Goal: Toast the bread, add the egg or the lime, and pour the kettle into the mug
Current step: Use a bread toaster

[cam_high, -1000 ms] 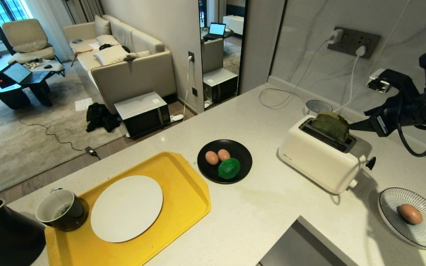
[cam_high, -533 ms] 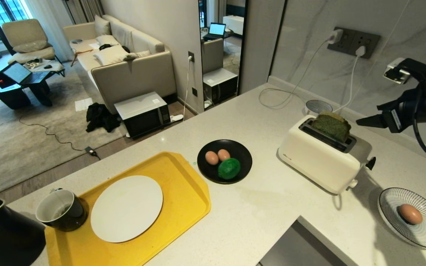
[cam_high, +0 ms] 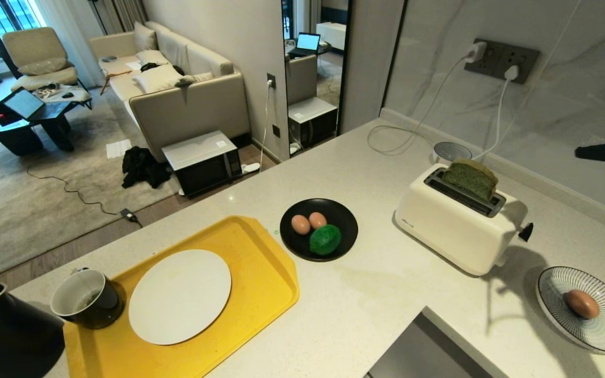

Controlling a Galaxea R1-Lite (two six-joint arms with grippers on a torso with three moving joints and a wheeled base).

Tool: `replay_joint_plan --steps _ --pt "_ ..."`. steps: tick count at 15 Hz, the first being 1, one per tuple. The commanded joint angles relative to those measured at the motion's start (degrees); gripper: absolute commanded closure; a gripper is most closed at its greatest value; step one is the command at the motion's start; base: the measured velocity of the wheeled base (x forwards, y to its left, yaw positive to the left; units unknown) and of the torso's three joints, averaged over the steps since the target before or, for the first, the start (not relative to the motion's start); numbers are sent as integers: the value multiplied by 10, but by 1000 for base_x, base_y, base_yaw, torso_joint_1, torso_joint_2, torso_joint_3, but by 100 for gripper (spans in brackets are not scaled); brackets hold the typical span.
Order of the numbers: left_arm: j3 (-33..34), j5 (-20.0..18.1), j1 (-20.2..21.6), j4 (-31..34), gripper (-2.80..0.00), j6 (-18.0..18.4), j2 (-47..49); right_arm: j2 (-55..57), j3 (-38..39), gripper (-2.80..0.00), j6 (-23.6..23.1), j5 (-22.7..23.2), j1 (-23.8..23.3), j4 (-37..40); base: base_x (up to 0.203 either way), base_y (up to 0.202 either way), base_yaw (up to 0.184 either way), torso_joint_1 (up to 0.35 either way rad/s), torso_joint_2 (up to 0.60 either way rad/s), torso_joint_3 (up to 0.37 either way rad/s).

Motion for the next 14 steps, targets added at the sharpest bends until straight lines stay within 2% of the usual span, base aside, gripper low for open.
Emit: replay_joint_plan --steps 1,4,8,10,12,14 --pt "0 0 0 0 0 0 0 -92 35 0 40 -1 -1 1 0 0 0 0 0 0" --pt "0 0 0 0 0 0 0 -151 70 0 69 -57 -5 0 0 0 0 0 0 0" --pt "0 0 0 0 0 0 0 -177 109 0 83 -74 -3 1 0 0 0 0 0 0" --pt "0 0 0 0 0 0 0 -176 129 0 80 -90 -3 -7 0 0 0 0 0 0" --pt "0 0 0 0 0 0 0 -168 155 0 67 -137 -4 -27 0 0 0 0 0 0" --pt "0 0 0 0 0 0 0 -158 171 0 51 -157 -4 -30 0 0 0 0 0 0"
